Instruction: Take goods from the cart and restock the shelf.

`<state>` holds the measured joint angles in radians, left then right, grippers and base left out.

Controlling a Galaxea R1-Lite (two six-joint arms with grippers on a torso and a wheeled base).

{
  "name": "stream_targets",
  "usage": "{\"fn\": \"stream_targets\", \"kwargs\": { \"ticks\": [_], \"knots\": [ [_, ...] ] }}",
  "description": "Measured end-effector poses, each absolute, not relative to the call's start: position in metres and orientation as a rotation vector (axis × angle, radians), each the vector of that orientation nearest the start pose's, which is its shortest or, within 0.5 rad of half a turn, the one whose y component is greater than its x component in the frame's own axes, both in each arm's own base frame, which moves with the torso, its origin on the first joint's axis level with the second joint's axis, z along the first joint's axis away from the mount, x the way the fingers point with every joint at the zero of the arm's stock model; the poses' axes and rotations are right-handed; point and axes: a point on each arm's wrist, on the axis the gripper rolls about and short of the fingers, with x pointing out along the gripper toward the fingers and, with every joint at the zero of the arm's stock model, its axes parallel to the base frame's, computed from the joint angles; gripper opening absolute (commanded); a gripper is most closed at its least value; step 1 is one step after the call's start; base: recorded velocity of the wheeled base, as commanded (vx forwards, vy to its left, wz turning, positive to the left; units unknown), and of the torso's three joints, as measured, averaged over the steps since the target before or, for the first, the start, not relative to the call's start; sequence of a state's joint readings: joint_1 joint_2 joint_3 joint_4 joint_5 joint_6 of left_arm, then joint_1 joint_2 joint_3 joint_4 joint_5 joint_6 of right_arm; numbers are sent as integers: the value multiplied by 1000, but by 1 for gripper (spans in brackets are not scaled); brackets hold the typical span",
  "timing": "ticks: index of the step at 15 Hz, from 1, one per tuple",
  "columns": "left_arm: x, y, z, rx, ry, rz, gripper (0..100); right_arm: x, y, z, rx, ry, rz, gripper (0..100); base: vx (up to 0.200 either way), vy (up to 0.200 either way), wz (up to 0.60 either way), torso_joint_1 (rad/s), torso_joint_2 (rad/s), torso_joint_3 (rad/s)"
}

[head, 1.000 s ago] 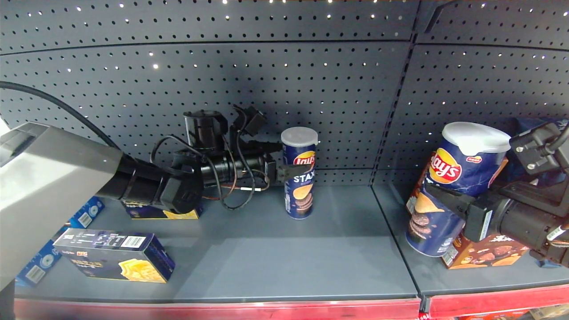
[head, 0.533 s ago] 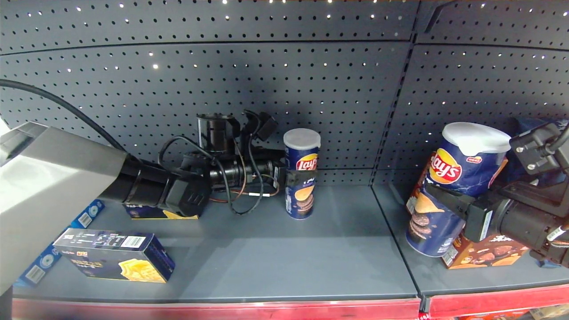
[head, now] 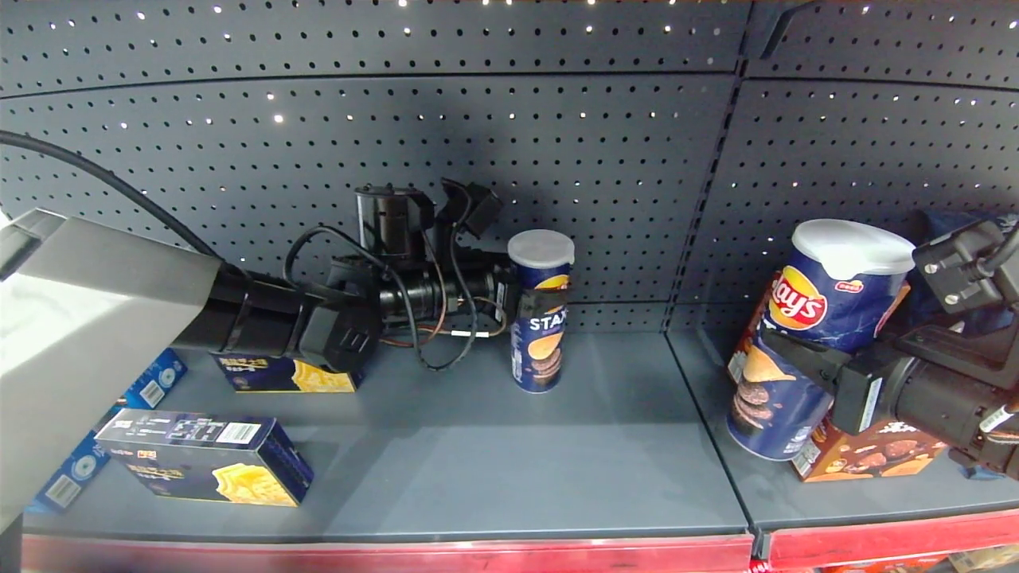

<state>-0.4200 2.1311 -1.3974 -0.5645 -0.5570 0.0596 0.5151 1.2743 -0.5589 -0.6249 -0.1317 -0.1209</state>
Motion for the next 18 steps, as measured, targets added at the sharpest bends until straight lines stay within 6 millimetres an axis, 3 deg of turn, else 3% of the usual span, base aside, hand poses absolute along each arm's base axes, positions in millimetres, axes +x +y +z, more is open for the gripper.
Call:
{"fn": "stream_targets", "kwargs": {
  "ticks": [5,9,18],
  "knots": [
    [394,-191,178,47,145,-958,0,171,93,221,-147,58,387,0,0,0,0,0,0,0],
    [381,-193,188,46,142,-973,0,171,93,221,-147,58,387,0,0,0,0,0,0,0],
    [291,-181,209,55,165,-1054,0,171,94,224,-142,46,389,0,0,0,0,0,0,0]
  ]
}}
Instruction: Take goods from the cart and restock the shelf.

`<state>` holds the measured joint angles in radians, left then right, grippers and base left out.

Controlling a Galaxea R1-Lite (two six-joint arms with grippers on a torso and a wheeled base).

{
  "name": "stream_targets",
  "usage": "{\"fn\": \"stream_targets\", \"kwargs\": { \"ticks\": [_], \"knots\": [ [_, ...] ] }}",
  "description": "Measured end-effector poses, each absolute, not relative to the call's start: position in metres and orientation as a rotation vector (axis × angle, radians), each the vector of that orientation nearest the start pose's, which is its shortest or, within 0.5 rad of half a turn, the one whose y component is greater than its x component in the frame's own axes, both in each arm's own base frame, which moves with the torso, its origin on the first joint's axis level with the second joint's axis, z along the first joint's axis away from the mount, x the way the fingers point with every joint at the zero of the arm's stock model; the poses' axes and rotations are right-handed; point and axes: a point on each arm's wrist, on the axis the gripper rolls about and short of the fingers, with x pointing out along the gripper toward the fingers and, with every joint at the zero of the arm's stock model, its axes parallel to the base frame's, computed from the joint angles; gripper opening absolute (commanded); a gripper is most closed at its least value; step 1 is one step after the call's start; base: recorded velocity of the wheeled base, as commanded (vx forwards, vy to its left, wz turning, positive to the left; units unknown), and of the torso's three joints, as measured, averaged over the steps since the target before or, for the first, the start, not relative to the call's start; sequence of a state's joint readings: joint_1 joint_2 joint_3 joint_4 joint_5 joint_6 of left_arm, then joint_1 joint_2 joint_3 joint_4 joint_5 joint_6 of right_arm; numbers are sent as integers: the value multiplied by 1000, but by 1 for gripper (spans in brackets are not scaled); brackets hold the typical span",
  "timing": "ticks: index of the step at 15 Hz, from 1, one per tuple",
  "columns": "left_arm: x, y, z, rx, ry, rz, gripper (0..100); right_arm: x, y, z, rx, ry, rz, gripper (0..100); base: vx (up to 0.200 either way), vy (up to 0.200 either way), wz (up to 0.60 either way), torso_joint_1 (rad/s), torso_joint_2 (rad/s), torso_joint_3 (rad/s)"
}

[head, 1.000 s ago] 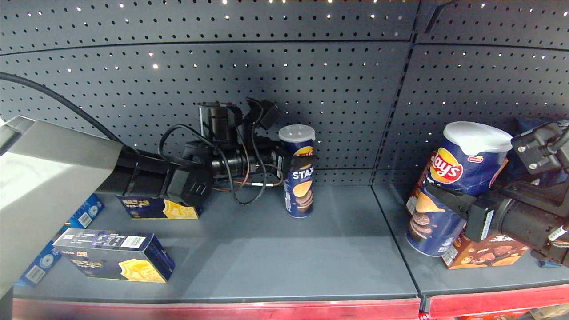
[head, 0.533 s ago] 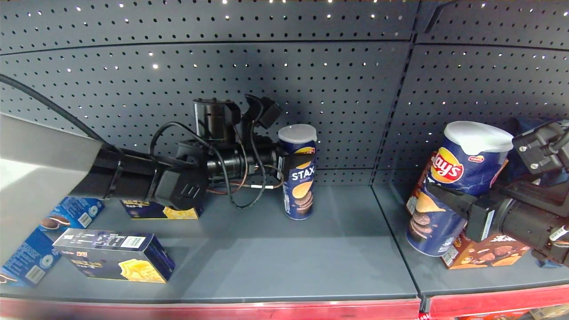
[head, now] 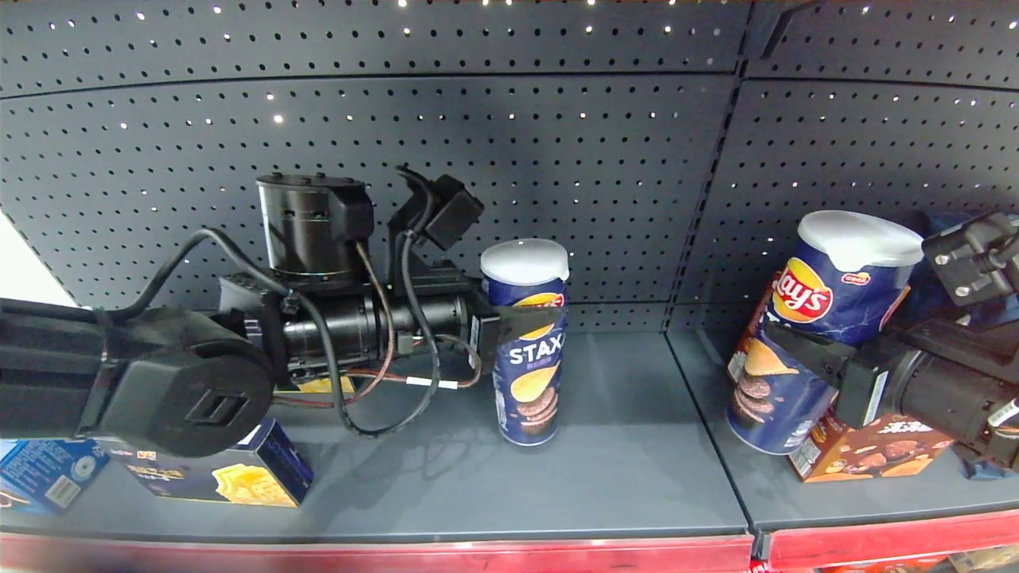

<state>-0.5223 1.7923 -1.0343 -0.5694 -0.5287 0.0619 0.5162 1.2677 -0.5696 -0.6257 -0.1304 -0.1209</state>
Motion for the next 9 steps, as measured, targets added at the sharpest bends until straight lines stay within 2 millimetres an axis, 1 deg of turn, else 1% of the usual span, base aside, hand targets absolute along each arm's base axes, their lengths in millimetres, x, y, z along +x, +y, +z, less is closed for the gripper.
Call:
{"fn": "stream_targets", "kwargs": {
  "ticks": [2,4,6,9],
  "knots": [
    [276,-177,212,57,163,-1066,0,170,94,225,-142,43,390,0,0,0,0,0,0,0],
    [257,-169,210,57,179,-1077,0,171,94,225,-143,42,391,0,0,0,0,0,0,0],
    [244,-161,207,58,194,-1084,0,170,94,226,-142,41,391,0,0,0,0,0,0,0],
    [236,-156,208,54,135,-1109,0,170,94,226,-143,41,393,0,0,0,0,0,0,0]
  ]
}}
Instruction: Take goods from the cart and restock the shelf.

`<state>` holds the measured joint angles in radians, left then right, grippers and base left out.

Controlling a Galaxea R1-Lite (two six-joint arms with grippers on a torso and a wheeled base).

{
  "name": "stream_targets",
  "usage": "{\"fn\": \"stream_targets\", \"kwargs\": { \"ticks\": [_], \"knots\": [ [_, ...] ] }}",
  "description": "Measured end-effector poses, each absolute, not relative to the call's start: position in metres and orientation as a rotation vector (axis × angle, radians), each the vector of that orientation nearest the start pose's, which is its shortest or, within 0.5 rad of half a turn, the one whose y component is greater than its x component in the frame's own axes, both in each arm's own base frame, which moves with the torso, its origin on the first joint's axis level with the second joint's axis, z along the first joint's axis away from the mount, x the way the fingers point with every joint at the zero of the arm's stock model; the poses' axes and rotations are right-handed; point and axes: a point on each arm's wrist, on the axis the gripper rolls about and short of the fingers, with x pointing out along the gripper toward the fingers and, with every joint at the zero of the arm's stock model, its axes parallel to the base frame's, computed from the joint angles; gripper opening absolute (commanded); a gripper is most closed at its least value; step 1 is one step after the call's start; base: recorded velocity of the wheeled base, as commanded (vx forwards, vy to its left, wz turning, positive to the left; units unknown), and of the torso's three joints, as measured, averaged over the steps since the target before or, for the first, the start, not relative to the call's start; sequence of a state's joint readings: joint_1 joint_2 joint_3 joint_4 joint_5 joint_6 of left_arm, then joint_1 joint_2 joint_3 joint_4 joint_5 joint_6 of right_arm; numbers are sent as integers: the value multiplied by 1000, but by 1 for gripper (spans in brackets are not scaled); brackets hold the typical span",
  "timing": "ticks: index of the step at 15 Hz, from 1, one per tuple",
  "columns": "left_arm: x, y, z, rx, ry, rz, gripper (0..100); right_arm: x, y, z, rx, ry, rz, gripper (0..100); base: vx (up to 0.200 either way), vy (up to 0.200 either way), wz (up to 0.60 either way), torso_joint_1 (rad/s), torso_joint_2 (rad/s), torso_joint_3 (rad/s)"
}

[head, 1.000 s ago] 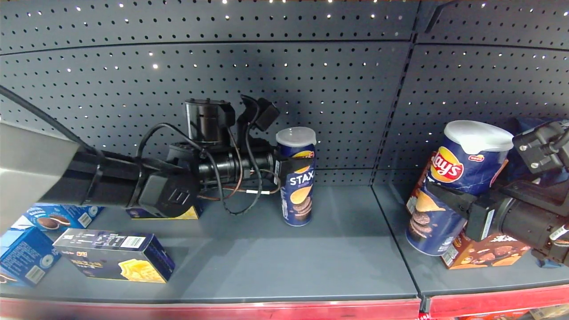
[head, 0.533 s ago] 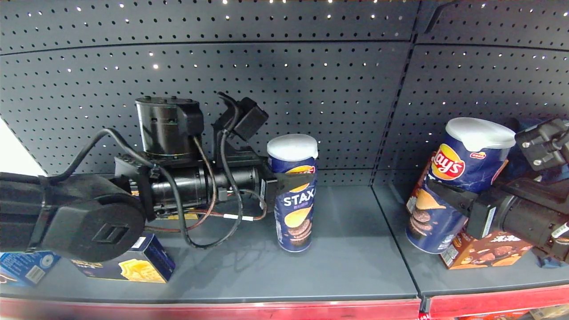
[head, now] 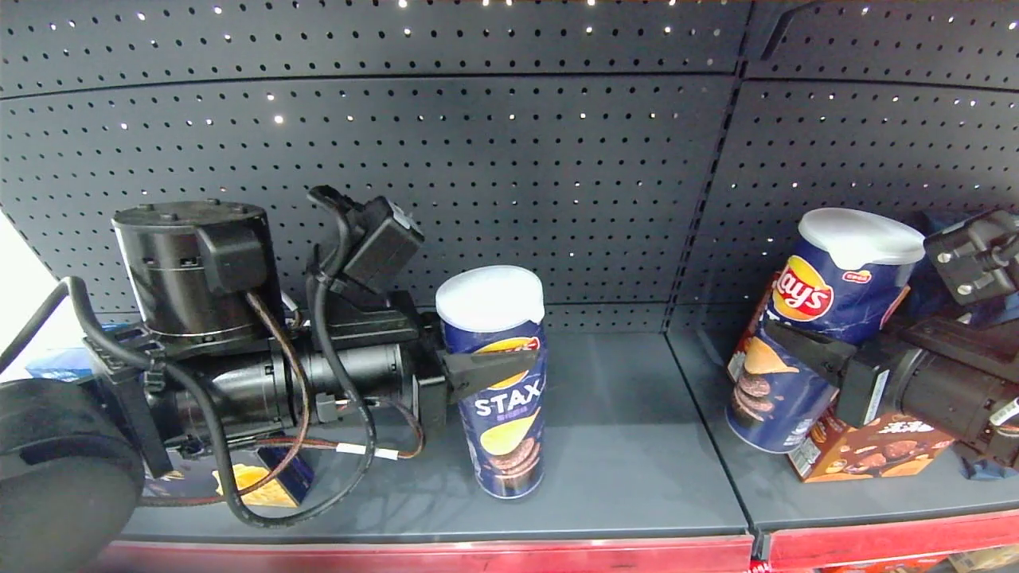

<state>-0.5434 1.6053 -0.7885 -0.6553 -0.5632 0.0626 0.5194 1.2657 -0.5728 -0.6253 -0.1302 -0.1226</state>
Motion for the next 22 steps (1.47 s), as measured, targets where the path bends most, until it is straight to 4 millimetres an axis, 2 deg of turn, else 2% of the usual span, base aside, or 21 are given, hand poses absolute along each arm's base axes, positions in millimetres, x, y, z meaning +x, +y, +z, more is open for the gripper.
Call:
{"fn": "stream_targets", "kwargs": {
  "ticks": [7,14,22],
  "knots": [
    [247,-160,185,47,162,-1142,0,170,93,225,-143,41,389,0,0,0,0,0,0,0],
    [258,-154,176,44,174,-1135,0,170,93,226,-142,41,390,0,0,0,0,0,0,0],
    [269,-158,162,44,183,-1132,0,170,93,225,-144,44,388,0,0,0,0,0,0,0]
  ]
}}
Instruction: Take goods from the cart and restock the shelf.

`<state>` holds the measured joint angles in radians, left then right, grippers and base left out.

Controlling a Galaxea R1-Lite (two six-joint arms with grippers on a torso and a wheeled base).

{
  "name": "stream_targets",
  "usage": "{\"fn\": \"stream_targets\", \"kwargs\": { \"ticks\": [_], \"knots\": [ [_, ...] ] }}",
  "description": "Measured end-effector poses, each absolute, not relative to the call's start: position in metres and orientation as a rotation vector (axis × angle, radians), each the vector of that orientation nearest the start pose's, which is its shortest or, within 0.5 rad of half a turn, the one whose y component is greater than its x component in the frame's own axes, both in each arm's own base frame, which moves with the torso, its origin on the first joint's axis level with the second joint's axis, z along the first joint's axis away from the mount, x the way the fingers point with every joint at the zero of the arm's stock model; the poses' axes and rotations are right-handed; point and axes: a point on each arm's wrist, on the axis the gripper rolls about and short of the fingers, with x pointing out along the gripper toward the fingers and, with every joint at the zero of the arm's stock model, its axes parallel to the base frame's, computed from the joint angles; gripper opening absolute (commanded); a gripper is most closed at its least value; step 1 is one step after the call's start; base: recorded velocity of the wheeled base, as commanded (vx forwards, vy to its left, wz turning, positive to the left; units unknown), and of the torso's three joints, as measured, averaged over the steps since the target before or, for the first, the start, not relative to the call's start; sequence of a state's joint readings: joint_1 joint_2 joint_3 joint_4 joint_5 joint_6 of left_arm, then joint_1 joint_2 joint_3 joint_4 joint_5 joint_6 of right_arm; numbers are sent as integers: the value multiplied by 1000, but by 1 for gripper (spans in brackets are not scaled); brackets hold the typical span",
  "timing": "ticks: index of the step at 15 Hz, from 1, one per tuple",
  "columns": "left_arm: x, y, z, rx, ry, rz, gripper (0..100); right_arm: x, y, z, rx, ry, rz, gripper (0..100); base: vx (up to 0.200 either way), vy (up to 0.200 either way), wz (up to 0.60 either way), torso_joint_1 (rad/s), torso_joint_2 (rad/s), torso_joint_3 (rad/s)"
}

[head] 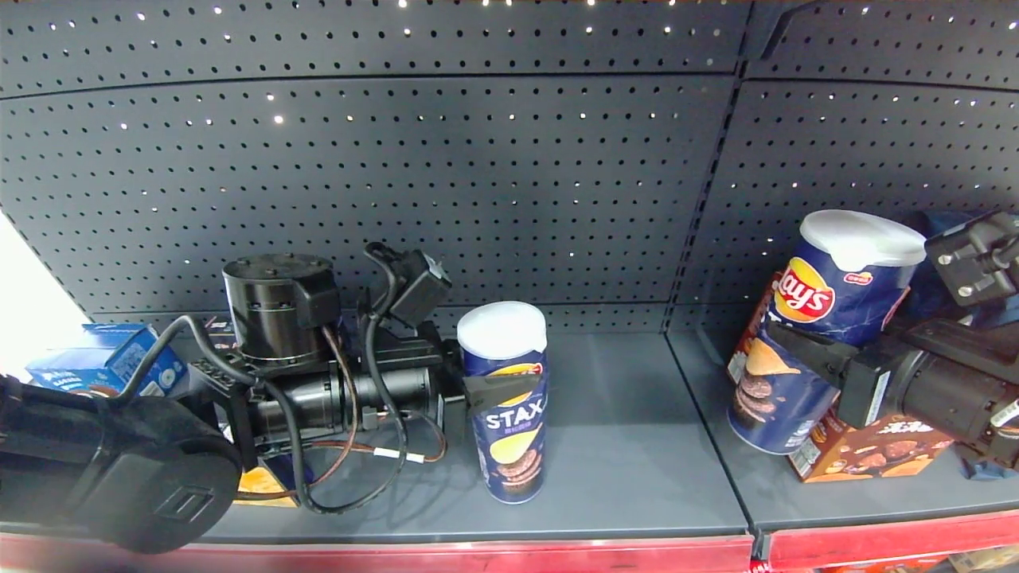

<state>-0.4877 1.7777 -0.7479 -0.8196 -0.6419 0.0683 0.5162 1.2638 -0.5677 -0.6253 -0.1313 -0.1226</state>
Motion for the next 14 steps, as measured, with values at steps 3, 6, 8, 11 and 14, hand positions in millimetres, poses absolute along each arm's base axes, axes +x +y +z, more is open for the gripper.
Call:
{"fn": "stream_targets", "kwargs": {
  "ticks": [3,6,8,11,14],
  "knots": [
    [269,-158,160,52,187,-1135,100,170,93,224,-144,45,388,0,0,0,0,0,0,0],
    [268,-158,157,51,202,-1135,100,168,92,223,-144,46,390,0,0,0,0,0,0,0],
    [264,-157,156,51,210,-1137,100,168,92,223,-144,45,390,0,0,0,0,0,0,0],
    [253,-150,153,58,225,-1135,100,167,92,224,-143,44,391,0,0,0,0,0,0,0],
    [239,-137,152,70,231,-1120,100,166,92,225,-142,39,391,0,0,0,0,0,0,0]
  ]
}}
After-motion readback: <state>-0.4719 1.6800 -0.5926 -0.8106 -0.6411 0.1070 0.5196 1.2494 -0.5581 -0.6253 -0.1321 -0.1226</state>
